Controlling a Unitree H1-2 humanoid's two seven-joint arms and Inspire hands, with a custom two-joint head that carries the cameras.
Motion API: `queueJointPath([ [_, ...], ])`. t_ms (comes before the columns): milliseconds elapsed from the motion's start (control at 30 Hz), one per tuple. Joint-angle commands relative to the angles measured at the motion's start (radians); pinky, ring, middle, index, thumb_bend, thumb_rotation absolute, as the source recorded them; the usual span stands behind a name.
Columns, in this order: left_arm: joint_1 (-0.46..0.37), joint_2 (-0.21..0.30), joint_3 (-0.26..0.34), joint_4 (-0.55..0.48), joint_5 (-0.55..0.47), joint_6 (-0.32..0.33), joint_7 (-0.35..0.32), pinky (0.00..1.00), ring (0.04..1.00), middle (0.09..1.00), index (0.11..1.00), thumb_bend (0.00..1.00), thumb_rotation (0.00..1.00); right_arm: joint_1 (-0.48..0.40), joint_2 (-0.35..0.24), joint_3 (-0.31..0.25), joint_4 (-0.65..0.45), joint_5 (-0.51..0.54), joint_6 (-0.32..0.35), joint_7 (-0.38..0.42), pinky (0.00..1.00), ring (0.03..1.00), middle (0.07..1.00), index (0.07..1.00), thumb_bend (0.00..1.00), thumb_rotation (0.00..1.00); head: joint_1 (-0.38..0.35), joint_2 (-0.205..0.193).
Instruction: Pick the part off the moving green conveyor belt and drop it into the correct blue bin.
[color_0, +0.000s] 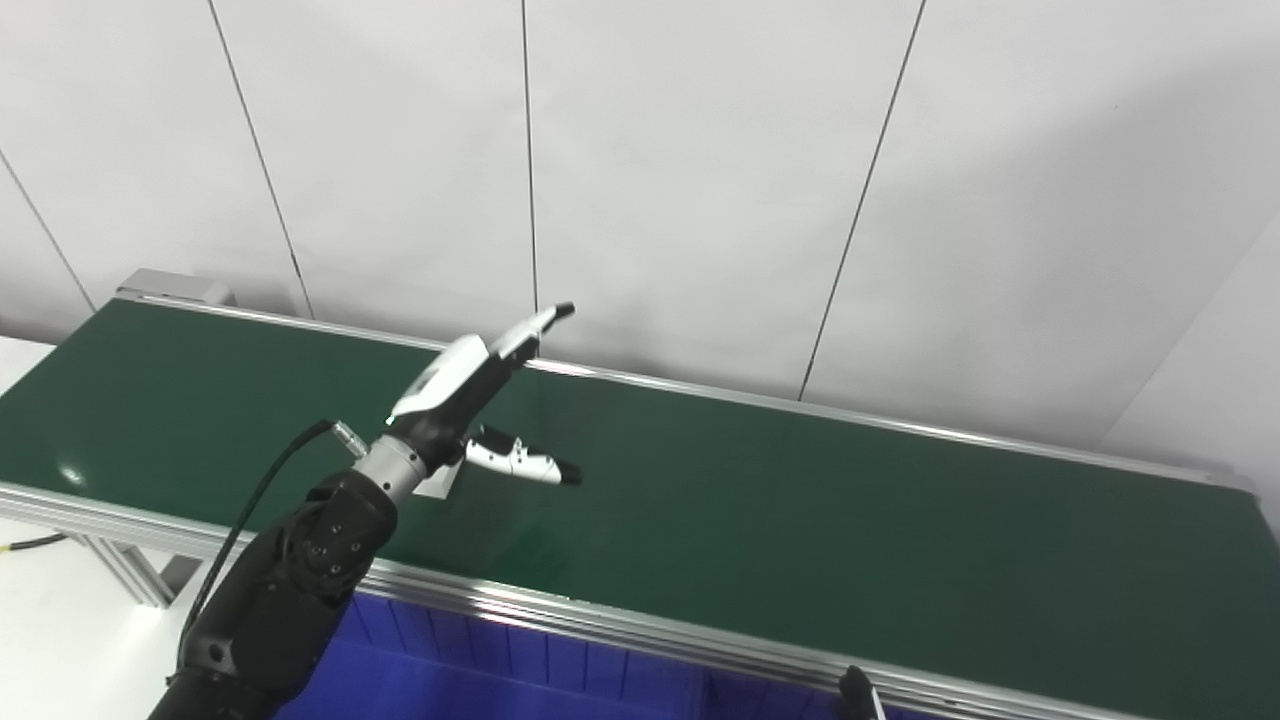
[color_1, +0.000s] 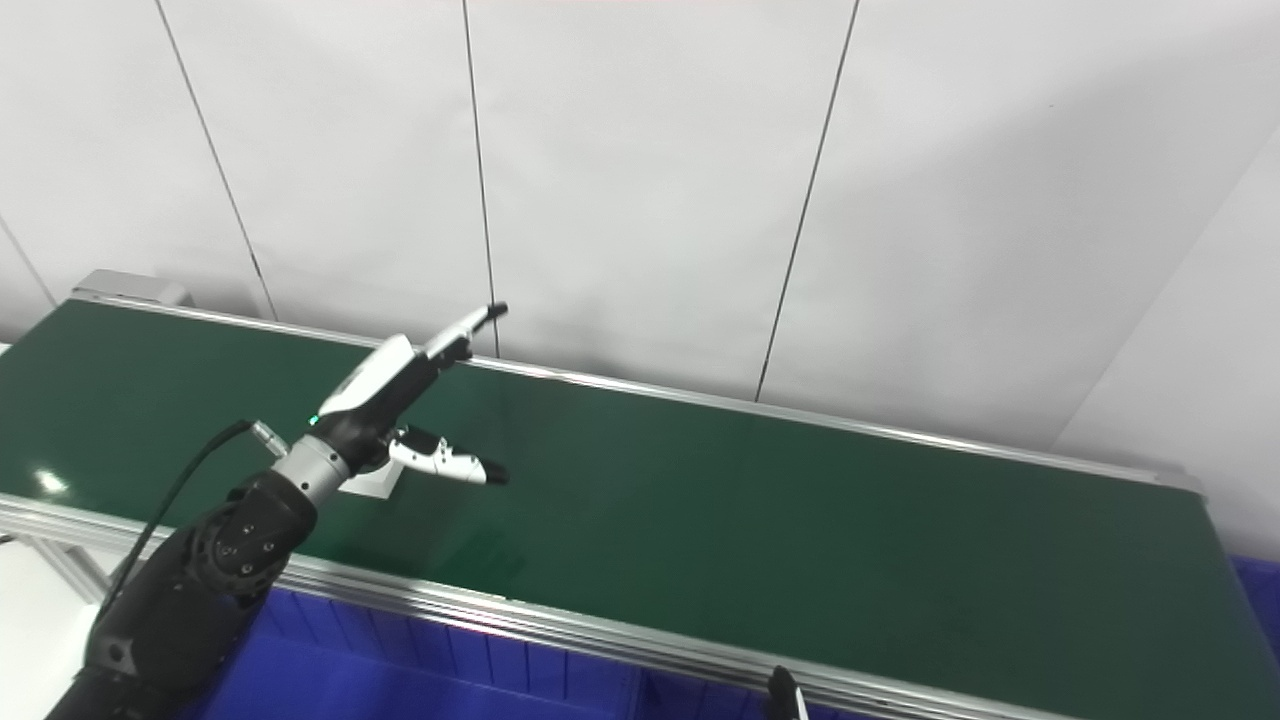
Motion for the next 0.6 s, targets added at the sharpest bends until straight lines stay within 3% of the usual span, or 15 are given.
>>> queueJointPath([
  [0, -0.052, 0.024, 0.001, -0.023, 0.013, 0.007, 0.007, 0.87, 0.994, 1.0, 0.994, 0.88, 0.33, -0.004, 0.006, -0.001, -0.033, 0.014, -0.051, 0.014, 1.0, 1.0, 1.0, 1.0, 0.73, 0.92, 0.0, -0.001],
  [233, -0.104, 0.056, -0.046, 0.039, 0.065, 0.017, -0.02, 0.96, 1.0, 1.0, 0.989, 0.9, 0.28, -0.007, 0.002, -0.012, -0.031, 0.018, -0.051, 0.021, 1.0, 1.0, 1.0, 1.0, 0.71, 0.91, 0.02, 0.002],
  [567, -0.148, 0.07, -0.101, 0.148, 0.149, -0.004, 0.024, 0.97, 0.989, 1.0, 0.957, 0.92, 0.22, -0.01, 0.002, -0.038, -0.031, 0.034, -0.051, 0.043, 1.0, 1.0, 1.0, 1.0, 0.7, 0.92, 0.058, -0.002],
])
